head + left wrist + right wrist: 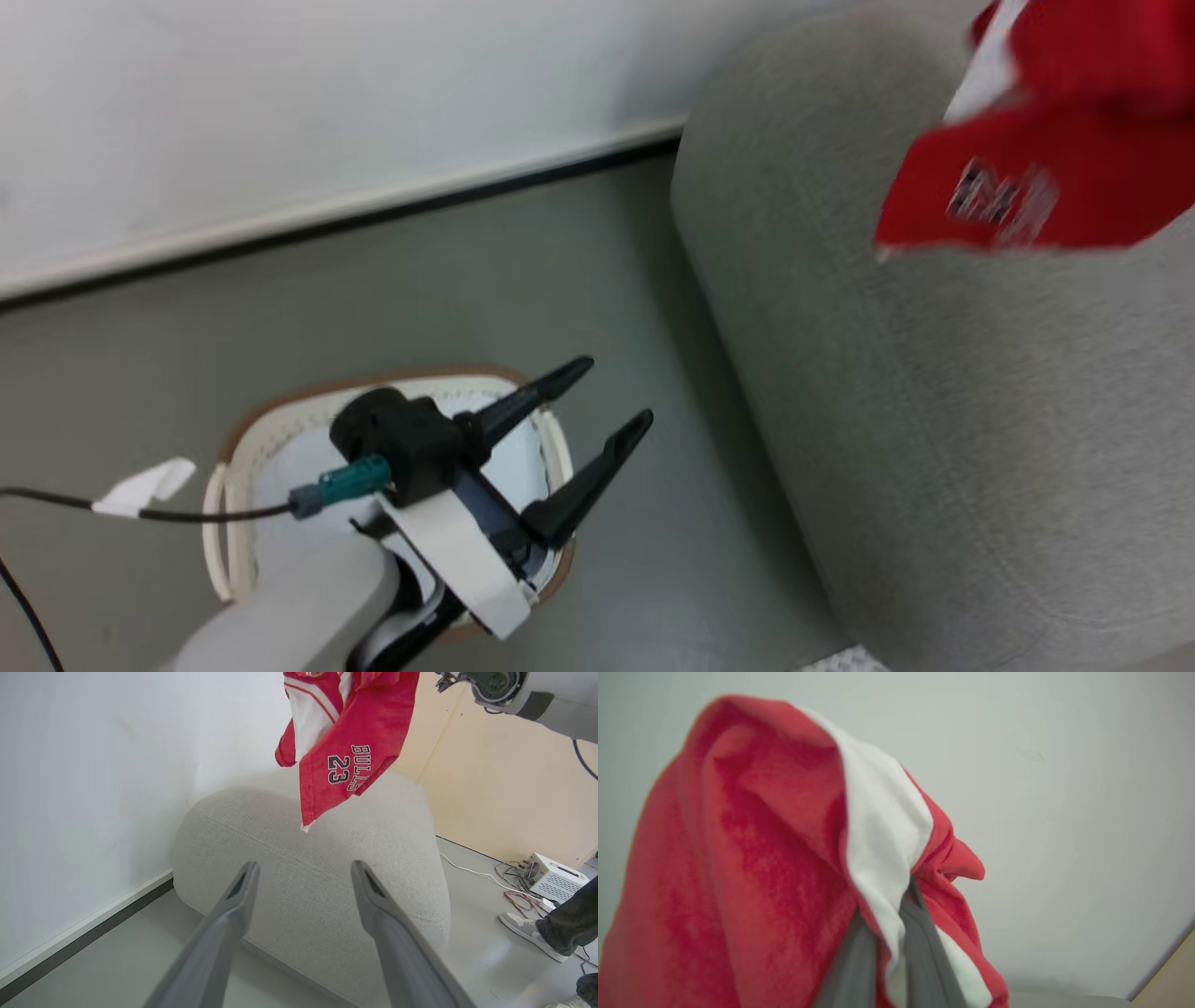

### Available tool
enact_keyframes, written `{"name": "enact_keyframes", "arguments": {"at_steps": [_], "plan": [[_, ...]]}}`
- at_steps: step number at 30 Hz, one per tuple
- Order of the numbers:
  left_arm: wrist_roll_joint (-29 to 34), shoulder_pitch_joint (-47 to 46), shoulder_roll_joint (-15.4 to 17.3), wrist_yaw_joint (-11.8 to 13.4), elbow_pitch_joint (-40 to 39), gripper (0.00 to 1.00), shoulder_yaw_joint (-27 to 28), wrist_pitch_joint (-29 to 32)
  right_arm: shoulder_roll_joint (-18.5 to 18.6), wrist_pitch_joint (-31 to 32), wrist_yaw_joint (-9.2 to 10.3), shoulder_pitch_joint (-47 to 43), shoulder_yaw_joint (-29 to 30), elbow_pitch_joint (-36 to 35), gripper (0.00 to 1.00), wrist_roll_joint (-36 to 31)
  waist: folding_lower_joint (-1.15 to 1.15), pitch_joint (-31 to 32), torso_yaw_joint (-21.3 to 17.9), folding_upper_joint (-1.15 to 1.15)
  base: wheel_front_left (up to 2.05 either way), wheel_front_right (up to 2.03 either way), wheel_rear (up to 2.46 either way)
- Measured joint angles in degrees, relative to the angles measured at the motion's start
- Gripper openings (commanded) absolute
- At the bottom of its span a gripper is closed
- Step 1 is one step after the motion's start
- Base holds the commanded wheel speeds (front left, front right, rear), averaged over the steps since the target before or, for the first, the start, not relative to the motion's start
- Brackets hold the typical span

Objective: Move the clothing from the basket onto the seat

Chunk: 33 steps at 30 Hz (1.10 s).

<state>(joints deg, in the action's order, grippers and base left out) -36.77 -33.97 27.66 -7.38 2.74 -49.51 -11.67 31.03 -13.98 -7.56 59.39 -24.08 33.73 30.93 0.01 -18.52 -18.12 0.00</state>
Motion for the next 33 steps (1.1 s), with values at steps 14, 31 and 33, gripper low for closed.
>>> {"name": "enact_keyframes", "arguments": {"at_steps": [14, 31, 33], "plan": [[1.5, -10.6, 0.9, 0.0, -5.9, 1.0, 1.2, 0.7, 3.1, 2.6, 0.0, 9.7, 24.9, 14.4, 0.0, -7.5, 0.01, -18.5, 7.4, 0.0, 0.0, 0.0, 0.0], [-0.3, -4.4, 1.6, 1.6, -0.4, 1.0, 3.5, -2.6, -6.2, -1.1, 0.0, 0.1, 36.9, 23.3, 1.0, -21.5, 0.0, -15.2, 9.0, 0.0, 0.0, 0.0, 0.0], [-0.6, -2.4, 1.5, 1.9, 0.6, 1.0, 4.4, -3.0, -7.3, -1.1, 0.0, -2.8, 35.9, 20.7, 1.0, -22.3, 0.0, -13.0, 8.5, 0.0, 0.0, 0.0, 0.0]]}}
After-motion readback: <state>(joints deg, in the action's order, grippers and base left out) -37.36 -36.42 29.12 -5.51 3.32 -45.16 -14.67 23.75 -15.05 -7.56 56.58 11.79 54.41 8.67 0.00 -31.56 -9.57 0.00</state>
